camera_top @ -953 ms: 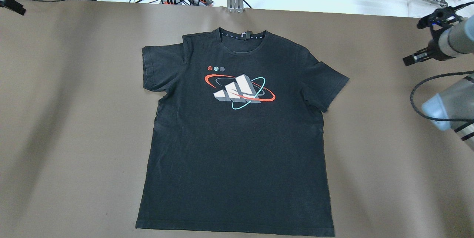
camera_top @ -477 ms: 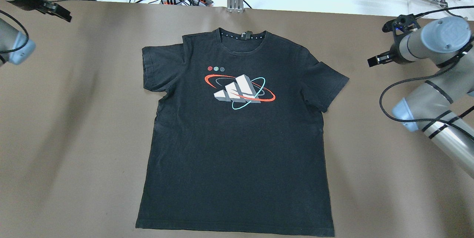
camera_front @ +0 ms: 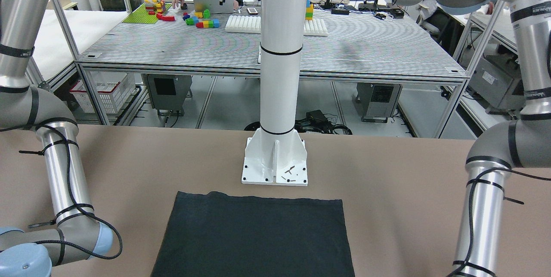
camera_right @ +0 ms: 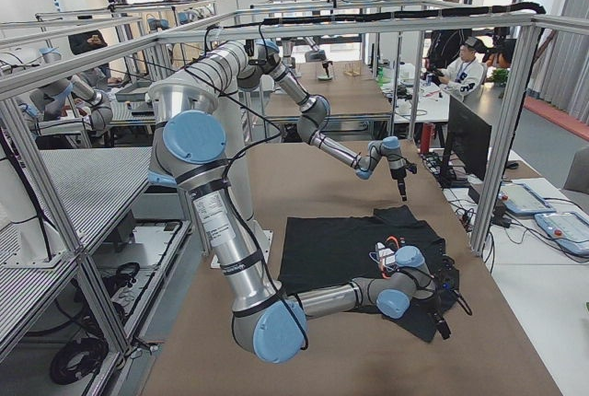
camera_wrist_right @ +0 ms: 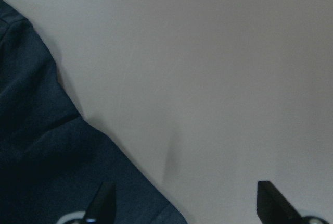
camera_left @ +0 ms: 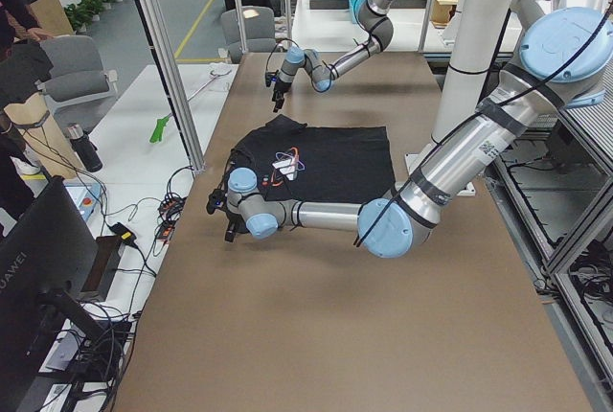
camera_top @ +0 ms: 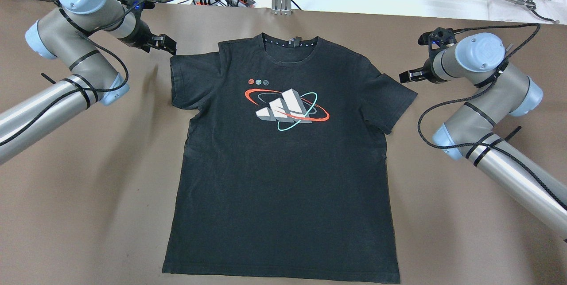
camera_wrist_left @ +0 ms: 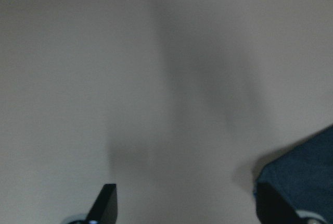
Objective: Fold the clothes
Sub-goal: 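Move both grippers in toward the shirt's shoulders, then grasp the sleeve nearest the left gripper and fold it inward, then fold the sleeve nearest the right gripper inward onto the shirt front, then move both grippers down to the shirt hem nearest the robot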
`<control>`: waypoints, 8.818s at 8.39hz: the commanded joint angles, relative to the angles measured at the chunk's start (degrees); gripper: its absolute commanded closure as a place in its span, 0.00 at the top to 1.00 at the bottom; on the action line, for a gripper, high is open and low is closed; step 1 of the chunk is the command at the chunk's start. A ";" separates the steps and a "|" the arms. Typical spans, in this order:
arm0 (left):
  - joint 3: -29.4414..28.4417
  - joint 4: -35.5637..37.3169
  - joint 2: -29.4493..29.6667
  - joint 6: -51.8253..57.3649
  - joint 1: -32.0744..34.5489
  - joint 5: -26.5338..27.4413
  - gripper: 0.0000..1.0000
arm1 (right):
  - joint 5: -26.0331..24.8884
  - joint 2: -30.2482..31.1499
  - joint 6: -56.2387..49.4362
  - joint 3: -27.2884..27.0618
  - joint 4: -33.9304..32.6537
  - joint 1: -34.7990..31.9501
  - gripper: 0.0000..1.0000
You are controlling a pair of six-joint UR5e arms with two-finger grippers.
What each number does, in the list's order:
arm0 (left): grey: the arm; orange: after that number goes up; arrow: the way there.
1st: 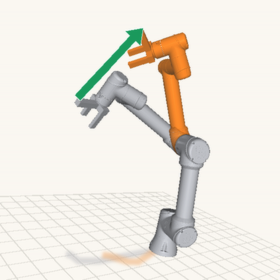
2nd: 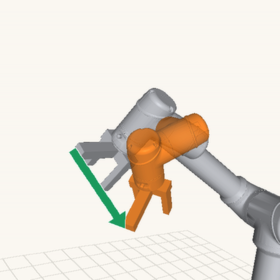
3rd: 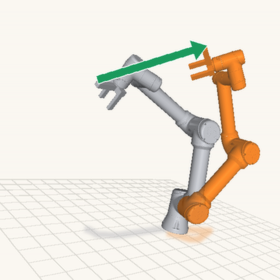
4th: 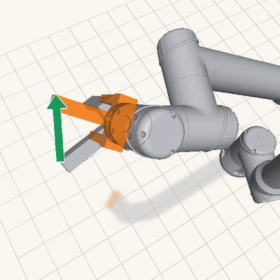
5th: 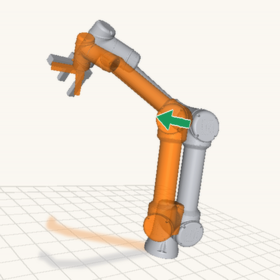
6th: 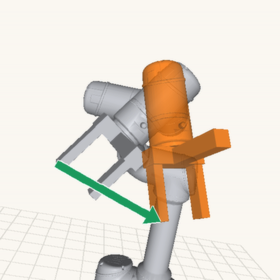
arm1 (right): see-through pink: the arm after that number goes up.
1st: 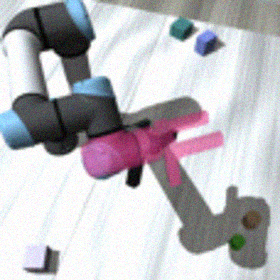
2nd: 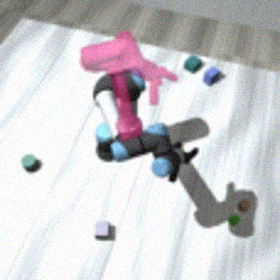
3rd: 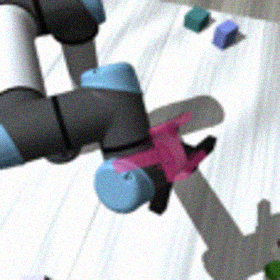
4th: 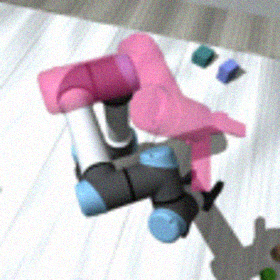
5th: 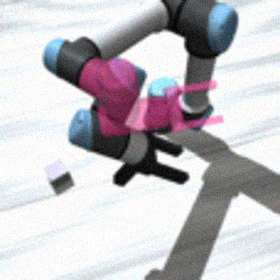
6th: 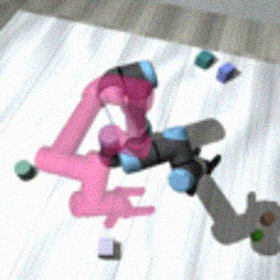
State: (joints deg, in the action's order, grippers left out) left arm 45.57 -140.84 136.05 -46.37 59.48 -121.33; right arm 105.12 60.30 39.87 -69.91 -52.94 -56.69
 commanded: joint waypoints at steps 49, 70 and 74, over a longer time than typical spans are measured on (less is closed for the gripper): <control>14.72 7.87 6.69 -21.14 -14.23 18.95 0.94 | -2.98 -7.35 27.41 -7.79 -4.58 8.06 0.00; 65.77 7.07 -37.14 -58.31 -43.81 38.97 0.94 | -36.43 32.20 71.20 -44.77 6.50 49.10 0.93; 66.31 7.07 -42.61 -57.87 -51.21 44.59 0.94 | -36.92 42.17 71.48 -50.92 7.06 50.54 0.94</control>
State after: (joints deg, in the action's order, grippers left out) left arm 111.63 -133.71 96.62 -104.52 11.12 -78.44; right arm 68.16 98.48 111.14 -118.08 -46.15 -6.55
